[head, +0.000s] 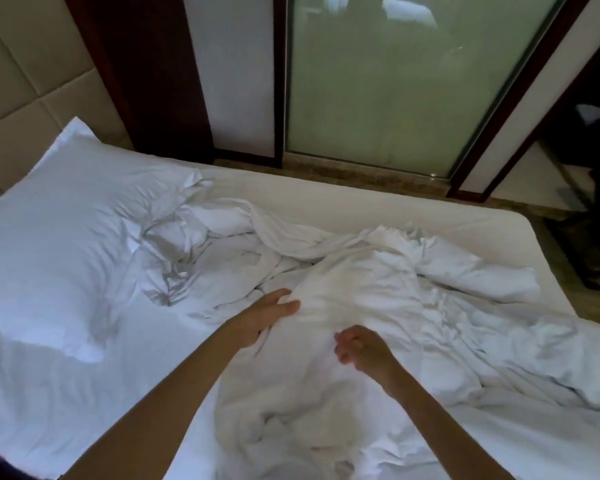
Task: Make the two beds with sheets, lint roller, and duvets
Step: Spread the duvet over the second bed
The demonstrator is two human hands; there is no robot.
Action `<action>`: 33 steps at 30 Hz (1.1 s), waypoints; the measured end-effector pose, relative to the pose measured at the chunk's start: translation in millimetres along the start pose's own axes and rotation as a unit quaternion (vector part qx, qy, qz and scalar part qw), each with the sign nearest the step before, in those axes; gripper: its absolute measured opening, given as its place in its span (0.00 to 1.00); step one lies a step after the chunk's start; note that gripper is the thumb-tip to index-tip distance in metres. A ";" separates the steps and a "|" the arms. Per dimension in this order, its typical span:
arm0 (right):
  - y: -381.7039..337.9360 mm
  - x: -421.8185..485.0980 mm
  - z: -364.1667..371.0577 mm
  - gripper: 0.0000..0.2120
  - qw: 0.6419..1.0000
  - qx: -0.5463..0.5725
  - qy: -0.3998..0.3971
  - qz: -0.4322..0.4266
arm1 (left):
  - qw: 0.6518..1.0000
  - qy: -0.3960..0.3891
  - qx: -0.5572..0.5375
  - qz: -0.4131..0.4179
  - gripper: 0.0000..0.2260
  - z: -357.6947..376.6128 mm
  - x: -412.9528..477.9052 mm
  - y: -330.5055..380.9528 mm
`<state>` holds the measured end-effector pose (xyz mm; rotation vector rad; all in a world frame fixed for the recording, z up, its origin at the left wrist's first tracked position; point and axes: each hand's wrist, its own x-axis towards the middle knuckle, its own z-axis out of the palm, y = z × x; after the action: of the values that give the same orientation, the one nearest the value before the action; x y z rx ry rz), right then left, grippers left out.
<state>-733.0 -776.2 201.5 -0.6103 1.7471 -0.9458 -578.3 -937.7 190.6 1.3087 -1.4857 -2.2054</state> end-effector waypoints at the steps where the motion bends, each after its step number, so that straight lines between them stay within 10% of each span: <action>1: -10.8 19.8 0.9 0.09 0.998 0.010 0.051 0.022 | 1.000 -0.005 -0.003 0.009 0.22 -1.8 -10.9 6.6; 12: -108.7 108.1 23.7 0.39 0.971 -0.155 0.100 0.152 | 0.997 -0.048 0.028 0.046 0.07 -61.7 -124.7 36.7; 18: -121.7 117.0 131.8 0.13 0.967 -0.097 0.020 0.235 | 0.991 0.009 0.056 0.125 0.08 -151.4 -179.8 41.3; 27: -309.2 93.2 381.2 0.12 0.972 -0.094 0.012 -0.216 | 0.887 0.319 0.222 0.248 0.14 -438.8 -294.7 37.4; 33: -423.9 110.0 584.0 0.13 0.958 -0.036 -0.096 -0.269 | 0.807 0.518 0.193 0.207 0.19 -580.8 -326.0 -2.3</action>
<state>-240.4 -1281.5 388.2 -1.2248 1.4674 -1.1467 47.3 -1135.0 305.8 1.6522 -1.4967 -0.6466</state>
